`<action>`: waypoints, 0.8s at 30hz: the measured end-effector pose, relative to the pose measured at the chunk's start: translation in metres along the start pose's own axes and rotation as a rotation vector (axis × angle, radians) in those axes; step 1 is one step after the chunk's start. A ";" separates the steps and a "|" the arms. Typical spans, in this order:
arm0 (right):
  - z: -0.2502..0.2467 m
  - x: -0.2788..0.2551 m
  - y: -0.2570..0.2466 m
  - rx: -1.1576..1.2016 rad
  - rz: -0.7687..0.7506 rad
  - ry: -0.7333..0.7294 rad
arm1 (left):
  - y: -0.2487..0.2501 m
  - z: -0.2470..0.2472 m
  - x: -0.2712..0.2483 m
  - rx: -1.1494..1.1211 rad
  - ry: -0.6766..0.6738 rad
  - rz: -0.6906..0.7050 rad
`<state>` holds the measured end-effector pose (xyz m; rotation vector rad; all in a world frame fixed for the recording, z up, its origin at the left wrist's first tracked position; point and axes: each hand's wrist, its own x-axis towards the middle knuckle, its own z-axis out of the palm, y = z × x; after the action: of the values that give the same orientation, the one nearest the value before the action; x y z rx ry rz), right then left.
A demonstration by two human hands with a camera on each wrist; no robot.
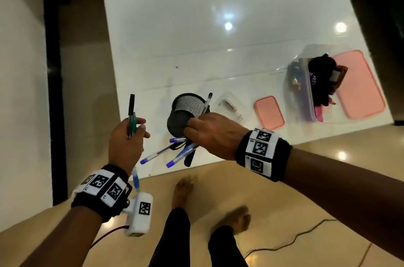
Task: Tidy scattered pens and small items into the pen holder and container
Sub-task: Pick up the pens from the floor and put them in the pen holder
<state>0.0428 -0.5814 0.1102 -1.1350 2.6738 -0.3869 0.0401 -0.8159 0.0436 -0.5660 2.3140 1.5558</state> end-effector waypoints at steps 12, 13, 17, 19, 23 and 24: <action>0.037 0.012 -0.020 0.099 0.090 -0.166 | 0.019 -0.031 -0.005 -0.129 0.015 0.057; 0.036 0.010 -0.022 0.140 0.112 -0.121 | 0.026 -0.029 -0.004 -0.146 0.005 0.067; 0.029 -0.001 -0.025 0.411 0.270 0.234 | 0.049 -0.026 0.002 -0.198 -0.010 0.101; 0.026 -0.004 -0.025 0.551 0.443 0.402 | 0.056 -0.026 0.004 -0.211 -0.011 0.113; 0.015 0.005 -0.034 1.022 0.900 0.589 | 0.056 -0.026 0.005 -0.204 -0.011 0.105; 0.012 0.009 -0.037 1.111 0.935 0.612 | 0.055 -0.025 0.004 -0.202 -0.012 0.100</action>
<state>0.0648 -0.6148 0.1097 0.5969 2.3004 -1.8264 0.0097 -0.8213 0.0953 -0.4927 2.2216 1.8489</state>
